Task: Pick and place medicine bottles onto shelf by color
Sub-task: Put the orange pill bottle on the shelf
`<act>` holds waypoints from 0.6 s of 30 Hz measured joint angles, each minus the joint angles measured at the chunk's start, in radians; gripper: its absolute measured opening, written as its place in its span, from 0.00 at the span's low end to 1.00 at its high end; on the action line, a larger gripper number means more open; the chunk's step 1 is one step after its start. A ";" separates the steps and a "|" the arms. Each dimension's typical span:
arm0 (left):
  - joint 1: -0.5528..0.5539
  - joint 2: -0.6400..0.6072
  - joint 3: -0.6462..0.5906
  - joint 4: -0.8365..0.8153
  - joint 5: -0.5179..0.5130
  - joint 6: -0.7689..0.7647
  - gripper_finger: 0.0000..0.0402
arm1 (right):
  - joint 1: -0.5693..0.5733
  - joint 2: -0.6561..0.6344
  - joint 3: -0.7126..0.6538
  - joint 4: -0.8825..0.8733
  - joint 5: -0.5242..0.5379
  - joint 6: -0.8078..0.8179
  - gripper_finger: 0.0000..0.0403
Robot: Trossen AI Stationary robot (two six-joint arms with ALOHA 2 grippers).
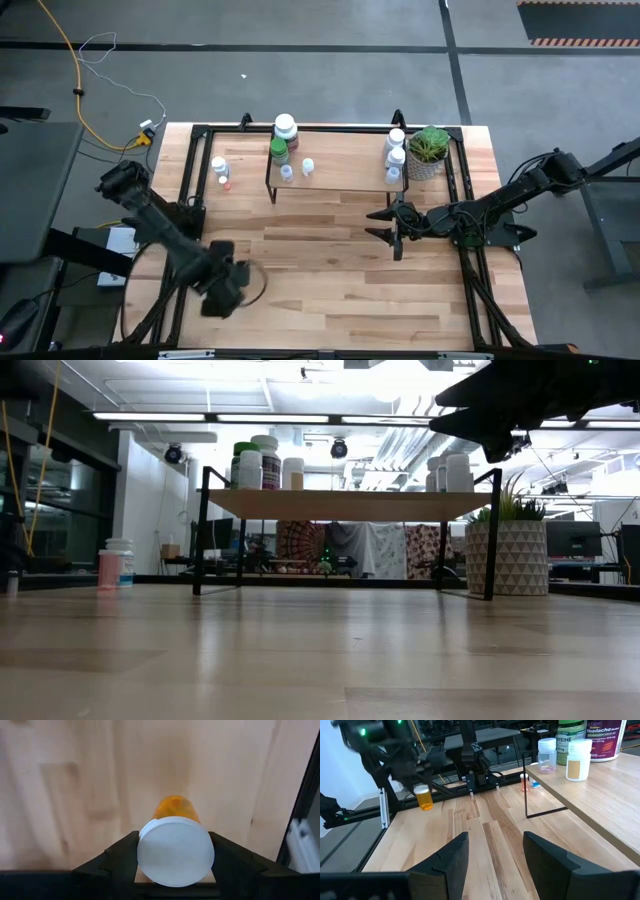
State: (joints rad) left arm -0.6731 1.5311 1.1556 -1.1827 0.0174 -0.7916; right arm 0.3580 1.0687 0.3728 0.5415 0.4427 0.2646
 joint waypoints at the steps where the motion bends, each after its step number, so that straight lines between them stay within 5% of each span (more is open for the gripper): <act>1: 0.039 -0.002 0.029 -0.022 -0.002 0.022 0.51 | 0.000 0.000 0.000 0.000 0.000 0.000 0.44; 6: 0.224 0.004 0.180 -0.086 -0.012 0.179 0.51 | 0.000 0.000 0.000 0.000 0.000 0.000 0.44; 18: 0.576 0.166 0.639 -0.144 -0.214 0.583 0.51 | 0.000 0.000 0.000 -0.002 0.000 -0.003 0.44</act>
State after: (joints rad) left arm -0.0970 1.6975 1.7943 -1.3269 -0.1968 -0.2083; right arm 0.3584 1.0687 0.3726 0.5396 0.4423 0.2615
